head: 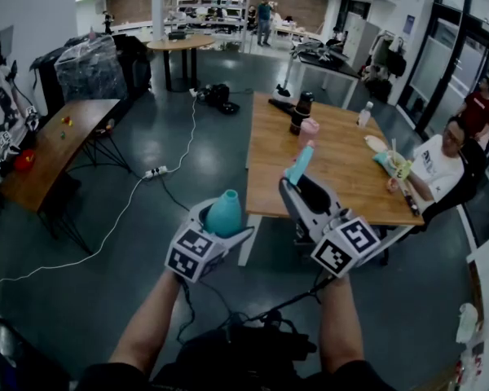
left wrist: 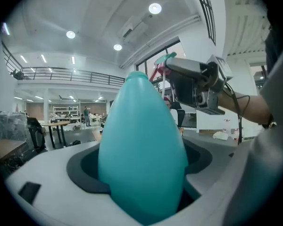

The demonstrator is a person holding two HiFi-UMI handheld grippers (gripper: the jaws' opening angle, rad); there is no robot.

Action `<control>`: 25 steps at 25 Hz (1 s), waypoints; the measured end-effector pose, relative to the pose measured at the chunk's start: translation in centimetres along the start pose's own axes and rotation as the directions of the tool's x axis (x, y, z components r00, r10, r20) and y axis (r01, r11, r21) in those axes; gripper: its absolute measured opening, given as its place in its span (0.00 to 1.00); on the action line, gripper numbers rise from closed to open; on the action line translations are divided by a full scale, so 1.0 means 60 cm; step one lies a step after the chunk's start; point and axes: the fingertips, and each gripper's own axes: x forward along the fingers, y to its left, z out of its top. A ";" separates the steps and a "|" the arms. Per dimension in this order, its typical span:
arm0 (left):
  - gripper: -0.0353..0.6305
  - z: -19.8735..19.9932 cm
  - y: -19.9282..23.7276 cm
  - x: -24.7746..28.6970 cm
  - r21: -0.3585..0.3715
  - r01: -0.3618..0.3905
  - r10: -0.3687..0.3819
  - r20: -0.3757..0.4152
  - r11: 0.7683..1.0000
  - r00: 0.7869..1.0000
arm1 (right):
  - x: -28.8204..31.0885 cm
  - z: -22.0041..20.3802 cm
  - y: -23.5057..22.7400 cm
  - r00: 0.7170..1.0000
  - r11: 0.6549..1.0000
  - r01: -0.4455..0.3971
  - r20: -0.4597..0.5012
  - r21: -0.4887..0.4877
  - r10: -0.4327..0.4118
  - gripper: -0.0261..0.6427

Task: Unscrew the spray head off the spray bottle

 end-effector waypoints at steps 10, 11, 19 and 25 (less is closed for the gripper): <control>0.70 0.036 0.001 -0.009 0.033 -0.031 0.030 0.045 0.999 0.999 | 0.001 -0.069 -0.018 0.992 0.995 0.090 -0.087 -0.043 -0.094 0.24; 0.70 0.038 0.000 -0.010 0.041 -0.035 0.033 0.046 0.999 0.998 | 0.001 -0.073 -0.018 0.991 0.995 0.094 -0.089 -0.044 -0.097 0.24; 0.70 0.061 0.006 -0.012 0.044 -0.062 0.059 0.067 0.997 0.996 | -0.001 -0.096 -0.016 0.987 0.993 0.113 -0.108 -0.039 -0.116 0.24; 0.70 0.066 0.005 -0.011 0.043 -0.065 0.062 0.075 0.997 0.995 | -0.004 -0.106 -0.011 0.985 0.992 0.122 -0.117 -0.041 -0.126 0.24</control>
